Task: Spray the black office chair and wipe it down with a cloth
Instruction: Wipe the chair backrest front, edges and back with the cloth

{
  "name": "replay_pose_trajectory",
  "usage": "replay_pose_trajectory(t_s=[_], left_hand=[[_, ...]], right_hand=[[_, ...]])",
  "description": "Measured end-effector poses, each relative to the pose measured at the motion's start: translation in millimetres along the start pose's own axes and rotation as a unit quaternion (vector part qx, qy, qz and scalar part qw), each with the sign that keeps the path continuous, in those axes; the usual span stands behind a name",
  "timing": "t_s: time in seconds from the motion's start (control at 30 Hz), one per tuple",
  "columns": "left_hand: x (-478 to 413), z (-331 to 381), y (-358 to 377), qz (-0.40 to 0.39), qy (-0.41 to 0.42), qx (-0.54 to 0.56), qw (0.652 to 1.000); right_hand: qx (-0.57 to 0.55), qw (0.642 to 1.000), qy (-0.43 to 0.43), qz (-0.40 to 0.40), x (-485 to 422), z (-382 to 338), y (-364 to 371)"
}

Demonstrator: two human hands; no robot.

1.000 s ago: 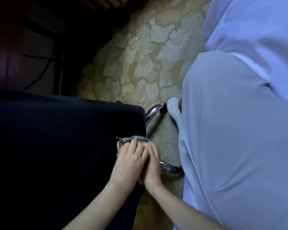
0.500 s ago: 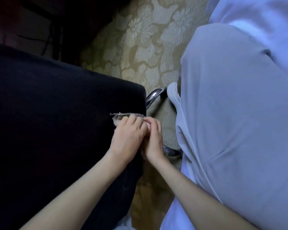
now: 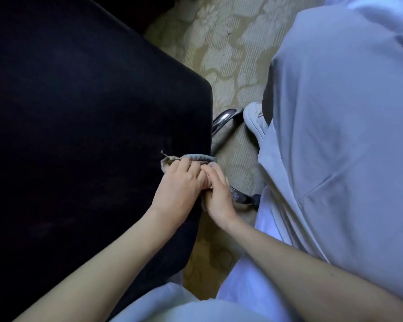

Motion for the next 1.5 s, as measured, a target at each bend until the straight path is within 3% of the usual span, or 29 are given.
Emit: replay_pose_trajectory(t_s=[0.17, 0.33, 0.53, 0.67, 0.73, 0.87, 1.13, 1.4, 1.5], left_hand=[[71, 21, 9, -0.086, -0.041, 0.012, 0.995], [112, 28, 17, -0.144, -0.071, 0.021, 0.987], [48, -12, -32, 0.018, -0.105, 0.063, 0.992], [-9, -72, -79, 0.115, -0.124, 0.008, 0.986], [-33, -102, -97, 0.111, -0.138, -0.044, 0.983], [-56, -125, -106, 0.072, -0.155, -0.032, 0.985], [32, -75, -92, 0.112, -0.18, 0.003, 0.977], [189, -21, -78, 0.0, -0.218, 0.036, 0.975], [206, -20, -81, -0.007, -0.214, 0.03, 0.976]], right_hand=[[0.031, 0.991, 0.05, -0.122, 67, 9, 25], [0.039, 0.987, 0.034, -0.15, 87, 6, 35], [-0.002, 0.998, -0.024, -0.056, 17, -35, 10], [-0.004, 0.989, -0.146, -0.02, -75, -95, -8], [-0.003, 0.981, -0.19, -0.033, -117, -122, -16], [-0.012, 0.982, -0.172, -0.075, -144, -134, -15], [0.008, 0.982, -0.176, -0.063, -43, -111, 17], [-0.019, 0.955, -0.156, -0.252, 122, -104, 60], [-0.025, 0.951, -0.153, -0.267, 129, -110, 61]])
Point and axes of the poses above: each hand's wrist, its own x-axis away from the middle knuckle, its own y-axis out of the palm, z = x × y, the point moved 7 cm from there along -x, towards the middle knuckle, and after that the axes turned 11 degrees about -y, right-handed, at the moved point
